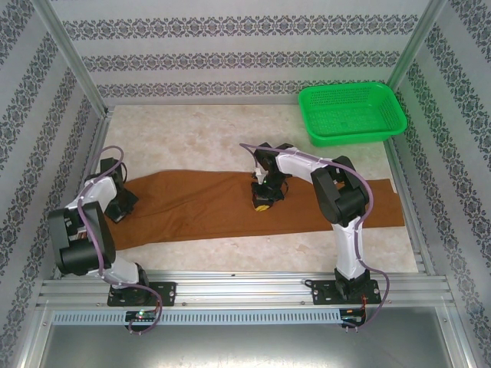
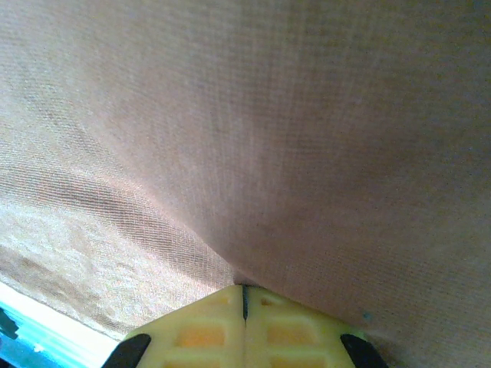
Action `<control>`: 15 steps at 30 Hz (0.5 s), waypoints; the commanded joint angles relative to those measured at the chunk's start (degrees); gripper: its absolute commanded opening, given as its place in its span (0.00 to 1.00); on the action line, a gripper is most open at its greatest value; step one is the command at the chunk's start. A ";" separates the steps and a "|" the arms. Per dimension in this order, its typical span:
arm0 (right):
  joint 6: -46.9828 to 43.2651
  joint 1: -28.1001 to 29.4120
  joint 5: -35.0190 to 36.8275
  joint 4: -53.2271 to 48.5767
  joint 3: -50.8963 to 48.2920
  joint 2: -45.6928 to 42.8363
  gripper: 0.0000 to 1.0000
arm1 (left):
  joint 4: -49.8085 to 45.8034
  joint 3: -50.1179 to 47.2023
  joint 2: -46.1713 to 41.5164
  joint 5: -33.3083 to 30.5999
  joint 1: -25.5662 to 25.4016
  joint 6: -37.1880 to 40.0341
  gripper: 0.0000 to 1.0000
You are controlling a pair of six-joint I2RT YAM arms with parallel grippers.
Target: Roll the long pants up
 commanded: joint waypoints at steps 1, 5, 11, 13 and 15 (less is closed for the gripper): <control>0.45 0.37 5.42 -0.23 -3.71 3.18 0.00 | 3.50 4.55 5.93 1.68 0.61 -0.13 0.00; 1.05 0.30 5.47 0.35 -4.56 2.57 0.00 | 3.90 11.45 15.26 3.01 0.99 0.76 0.00; 1.57 -0.58 6.33 1.53 -6.57 2.16 0.00 | -0.43 24.58 25.93 1.76 1.19 2.05 0.00; 1.58 -1.21 6.83 1.76 -6.88 2.83 0.00 | -1.78 27.55 28.28 1.21 1.25 2.20 0.00; 1.55 -2.06 6.92 1.68 -6.68 3.88 0.00 | -1.95 27.57 28.87 0.57 1.35 2.31 0.00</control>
